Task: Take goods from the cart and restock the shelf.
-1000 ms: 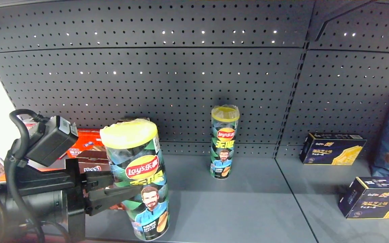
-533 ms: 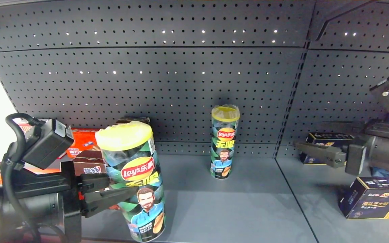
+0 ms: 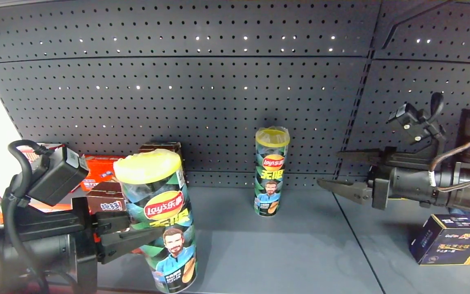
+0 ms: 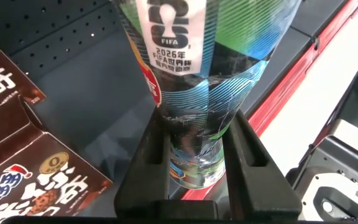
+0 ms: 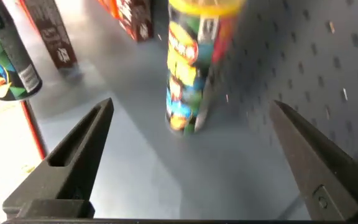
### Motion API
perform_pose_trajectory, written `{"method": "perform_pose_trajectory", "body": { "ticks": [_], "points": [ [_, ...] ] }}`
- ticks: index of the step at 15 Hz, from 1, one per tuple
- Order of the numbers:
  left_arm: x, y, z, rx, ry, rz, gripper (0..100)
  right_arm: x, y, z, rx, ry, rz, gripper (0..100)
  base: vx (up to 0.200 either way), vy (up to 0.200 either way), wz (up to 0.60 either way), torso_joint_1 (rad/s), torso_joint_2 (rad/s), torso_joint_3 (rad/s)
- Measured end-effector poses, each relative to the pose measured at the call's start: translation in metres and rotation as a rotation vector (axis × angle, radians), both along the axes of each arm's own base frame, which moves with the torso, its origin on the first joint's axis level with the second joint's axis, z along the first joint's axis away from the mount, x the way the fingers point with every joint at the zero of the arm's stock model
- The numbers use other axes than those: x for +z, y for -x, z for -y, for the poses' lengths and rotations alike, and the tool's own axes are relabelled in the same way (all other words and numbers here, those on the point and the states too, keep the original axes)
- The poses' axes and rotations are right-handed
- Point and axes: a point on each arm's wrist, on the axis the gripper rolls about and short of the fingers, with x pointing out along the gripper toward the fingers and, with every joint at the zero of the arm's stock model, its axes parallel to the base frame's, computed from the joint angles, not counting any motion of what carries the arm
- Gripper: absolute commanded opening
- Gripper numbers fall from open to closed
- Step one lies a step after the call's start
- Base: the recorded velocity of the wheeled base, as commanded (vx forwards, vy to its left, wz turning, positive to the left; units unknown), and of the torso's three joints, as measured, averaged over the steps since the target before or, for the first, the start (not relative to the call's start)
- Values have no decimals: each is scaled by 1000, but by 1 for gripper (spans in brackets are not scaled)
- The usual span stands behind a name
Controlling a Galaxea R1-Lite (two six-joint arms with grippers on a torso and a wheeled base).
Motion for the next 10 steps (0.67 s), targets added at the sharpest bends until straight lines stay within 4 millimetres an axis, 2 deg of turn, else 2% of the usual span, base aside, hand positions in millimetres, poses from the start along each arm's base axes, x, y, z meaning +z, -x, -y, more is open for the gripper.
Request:
{"method": "perform_pose_trajectory", "body": {
  "ticks": [4, 7, 10],
  "points": [
    [-4, 1, -2, 9, -5, -12, 0, -20, -36, -2, 152, -40, 97, 100, 0, 0, 0, 0, 0, 0],
    [-6, 1, -3, 18, -8, -21, 0, -40, -54, -7, 173, -32, 50, 100, 0, 0, 0, 0, 0, 0],
    [-7, 1, -3, 18, -9, -24, 0, -52, -70, -12, 203, -31, 21, 100, 0, 0, 0, 0, 0, 0]
  ]
}}
